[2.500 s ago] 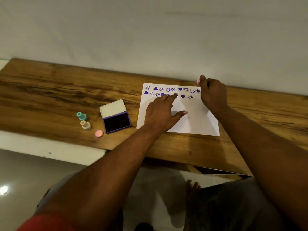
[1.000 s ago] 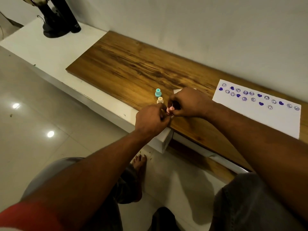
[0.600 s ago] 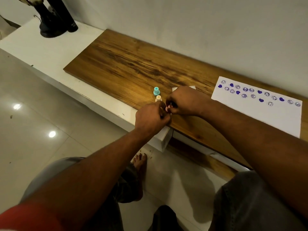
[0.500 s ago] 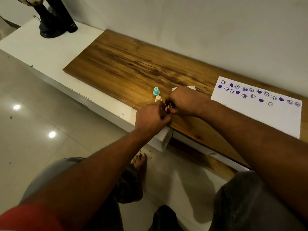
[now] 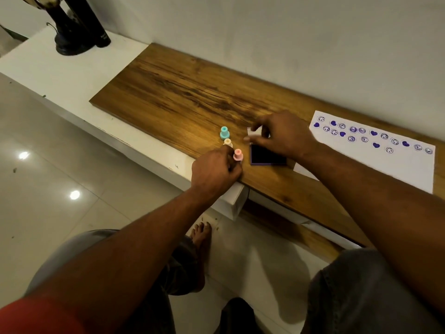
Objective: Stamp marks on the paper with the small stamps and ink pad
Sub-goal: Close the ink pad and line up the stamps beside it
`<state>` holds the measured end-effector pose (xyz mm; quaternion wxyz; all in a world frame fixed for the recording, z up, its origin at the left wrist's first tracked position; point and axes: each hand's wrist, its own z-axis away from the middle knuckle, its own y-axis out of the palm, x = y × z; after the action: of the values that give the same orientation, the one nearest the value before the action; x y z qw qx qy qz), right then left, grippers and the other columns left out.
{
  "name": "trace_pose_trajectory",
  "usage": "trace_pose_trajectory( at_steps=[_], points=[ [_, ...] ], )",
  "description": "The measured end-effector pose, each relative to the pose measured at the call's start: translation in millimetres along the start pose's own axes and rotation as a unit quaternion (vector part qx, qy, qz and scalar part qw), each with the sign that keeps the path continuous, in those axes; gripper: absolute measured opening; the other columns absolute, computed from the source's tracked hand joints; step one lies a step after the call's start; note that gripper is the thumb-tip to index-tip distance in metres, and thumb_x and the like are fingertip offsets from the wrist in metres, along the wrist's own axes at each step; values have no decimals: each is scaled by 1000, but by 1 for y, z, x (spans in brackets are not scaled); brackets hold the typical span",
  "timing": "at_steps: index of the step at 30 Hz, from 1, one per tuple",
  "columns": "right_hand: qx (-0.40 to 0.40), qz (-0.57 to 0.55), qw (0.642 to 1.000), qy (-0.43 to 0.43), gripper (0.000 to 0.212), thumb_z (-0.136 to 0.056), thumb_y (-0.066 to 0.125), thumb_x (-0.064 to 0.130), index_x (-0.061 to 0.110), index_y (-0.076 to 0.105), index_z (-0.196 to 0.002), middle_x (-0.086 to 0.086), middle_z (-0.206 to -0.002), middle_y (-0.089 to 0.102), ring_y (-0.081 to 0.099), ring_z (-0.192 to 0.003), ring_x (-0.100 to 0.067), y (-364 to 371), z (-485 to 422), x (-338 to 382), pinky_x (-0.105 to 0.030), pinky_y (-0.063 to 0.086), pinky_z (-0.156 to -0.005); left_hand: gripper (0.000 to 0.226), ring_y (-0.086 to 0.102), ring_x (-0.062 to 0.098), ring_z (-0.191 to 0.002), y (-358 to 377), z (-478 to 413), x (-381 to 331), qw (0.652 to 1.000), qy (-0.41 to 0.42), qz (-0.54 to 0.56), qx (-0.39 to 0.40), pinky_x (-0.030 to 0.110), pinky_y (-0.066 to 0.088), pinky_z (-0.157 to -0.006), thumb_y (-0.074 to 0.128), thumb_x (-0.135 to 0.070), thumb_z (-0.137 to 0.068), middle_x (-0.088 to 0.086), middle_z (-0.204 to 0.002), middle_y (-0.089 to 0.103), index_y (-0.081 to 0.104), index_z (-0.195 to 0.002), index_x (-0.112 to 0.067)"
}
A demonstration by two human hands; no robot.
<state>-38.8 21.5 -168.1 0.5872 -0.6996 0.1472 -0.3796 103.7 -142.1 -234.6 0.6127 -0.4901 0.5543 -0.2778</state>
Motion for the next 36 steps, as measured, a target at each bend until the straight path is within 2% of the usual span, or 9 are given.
trace_pose_trajectory(
  at_steps=[2,6,11,14,20,24,29,32,36],
  points=[
    [-33,-3,999,37,53,-86,69,62,25,69,-125,2,-106,74,65,-95,-17,-3,-2,-16,-31,50,-75,44,53,3,-66,-1,1,1,1000,-4,8,-1,23,37,-53,58,-58,-94,-15,-77,58,65,-123,-25],
    [22,27,997,66,62,-89,74,48,23,57,-144,-4,-144,59,51,-132,-29,1,-6,-39,-43,46,-105,48,55,3,-66,-3,4,0,1000,-10,-3,-17,20,34,-52,58,-61,-92,-16,-78,59,62,-127,-28],
    [55,22,996,73,67,-90,75,43,23,51,-149,-6,-152,51,44,-138,-33,5,-8,-51,-44,40,-109,56,52,1,-56,-7,14,-4,998,-2,21,-62,20,33,-49,60,-62,-92,-13,-70,57,50,-132,-24],
    [74,31,994,73,63,-89,75,45,27,56,-146,-7,-148,52,43,-136,-32,6,-9,-56,-45,42,-110,49,54,4,-55,-8,16,-12,995,56,18,-86,19,39,-47,63,-59,-92,-12,-73,61,49,-126,-27],
    [57,7,994,92,58,-83,82,39,18,61,-133,-11,-137,57,50,-127,-31,8,-12,-55,-41,46,-103,43,51,3,-63,4,15,-23,990,121,-62,-33,14,30,-50,55,-63,-96,-10,-80,68,62,-121,-29],
    [17,-57,992,107,58,-82,85,33,16,55,-128,-10,-128,64,59,-115,-28,5,-9,-55,-32,44,-84,47,47,3,-66,11,15,-28,992,111,-55,-23,16,22,-51,53,-65,-96,-10,-80,65,63,-121,-26],
    [23,-102,992,70,32,-96,70,30,19,53,-121,-8,-115,68,64,-101,-26,-3,2,-59,-34,51,-77,49,44,2,-63,13,13,-35,997,66,-43,-23,16,20,-50,52,-68,-93,-18,-75,46,62,-119,-28],
    [48,-101,994,22,15,-100,61,27,27,51,-111,-2,-103,67,62,-89,-23,-6,13,-61,-30,44,-65,48,41,1,-60,15,14,-37,998,51,-27,-30,15,21,-49,53,-69,-92,-18,-74,45,62,-116,-29],
    [90,-75,993,-10,15,-99,56,22,31,51,-110,0,-94,66,63,-83,-17,-10,24,-61,-29,43,-62,48,46,3,-62,14,13,-43,998,33,-27,-35,18,23,-49,52,-71,-90,-18,-71,44,62,-112,-30]
  ],
)
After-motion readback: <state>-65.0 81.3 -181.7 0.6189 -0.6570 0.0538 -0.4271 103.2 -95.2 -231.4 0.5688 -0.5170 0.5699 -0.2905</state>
